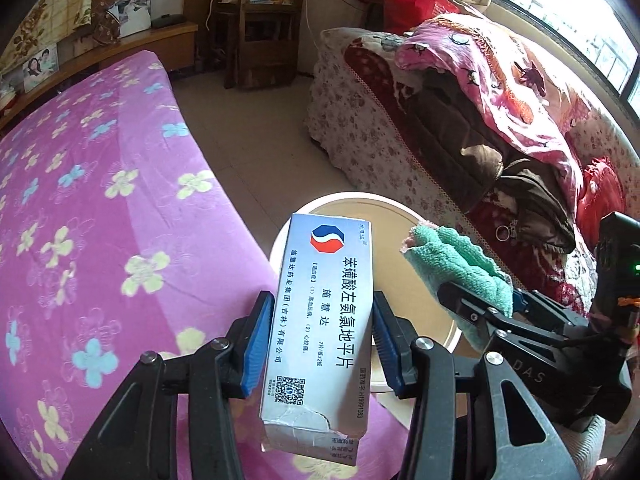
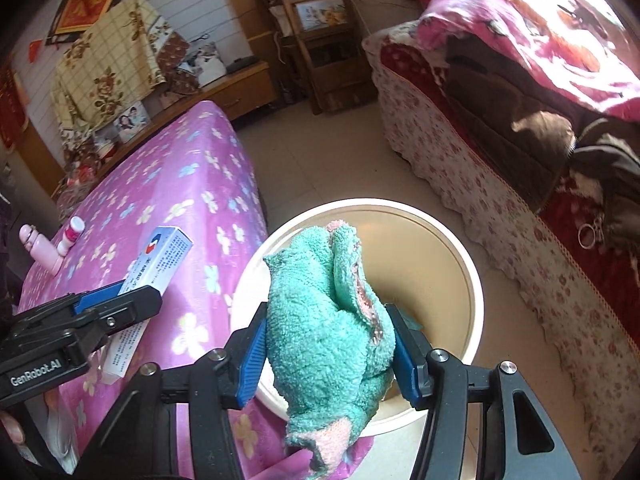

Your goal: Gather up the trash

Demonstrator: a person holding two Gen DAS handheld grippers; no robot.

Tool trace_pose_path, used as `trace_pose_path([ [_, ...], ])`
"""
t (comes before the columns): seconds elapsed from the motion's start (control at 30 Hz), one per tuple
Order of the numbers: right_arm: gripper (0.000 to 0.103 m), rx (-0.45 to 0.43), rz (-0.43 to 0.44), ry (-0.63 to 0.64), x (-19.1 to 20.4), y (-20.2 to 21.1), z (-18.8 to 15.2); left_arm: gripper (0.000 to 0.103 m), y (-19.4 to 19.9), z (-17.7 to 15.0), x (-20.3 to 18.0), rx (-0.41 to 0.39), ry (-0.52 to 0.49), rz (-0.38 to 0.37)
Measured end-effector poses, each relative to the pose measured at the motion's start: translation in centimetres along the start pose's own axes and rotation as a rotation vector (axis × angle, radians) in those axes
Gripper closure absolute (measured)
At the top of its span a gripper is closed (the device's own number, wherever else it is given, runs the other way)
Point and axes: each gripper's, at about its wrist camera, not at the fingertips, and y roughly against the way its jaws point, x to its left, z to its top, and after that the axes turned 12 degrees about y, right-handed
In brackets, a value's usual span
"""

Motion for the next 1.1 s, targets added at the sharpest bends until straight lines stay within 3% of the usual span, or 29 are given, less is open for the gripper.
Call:
trace_pose_path([
  [0.1,0.039,0.012,-0.007,-0.027,-0.8,-0.4,-0.1,0.042,-0.3,0.0,-0.1,0.011,0.012,-0.033],
  [0.23,0.036,0.02,0.004,-0.069,-1.6,-0.7,-0.4,0.041,-0.2,-0.1,0.2,0.013,0.027,-0.05],
  [0.43,0.036,0.009,0.015,-0.042,-0.3,0.0,-0.5,0.041,0.6,-0.4,0.8,-0.015,0.017,-0.019],
  [0.7,0.036,-0.063,-0.016,0.032,3.0,2.2,-0.3,0.041,3.1,-1.1,1.9,-0.105,-0.008,0.059],
  [1.1,0.036,-0.175,-0.093,0.035,6.6,8.0,-0.7,0.041,9.0,-2.7,2.5,-0.256,-0.031,0.074],
])
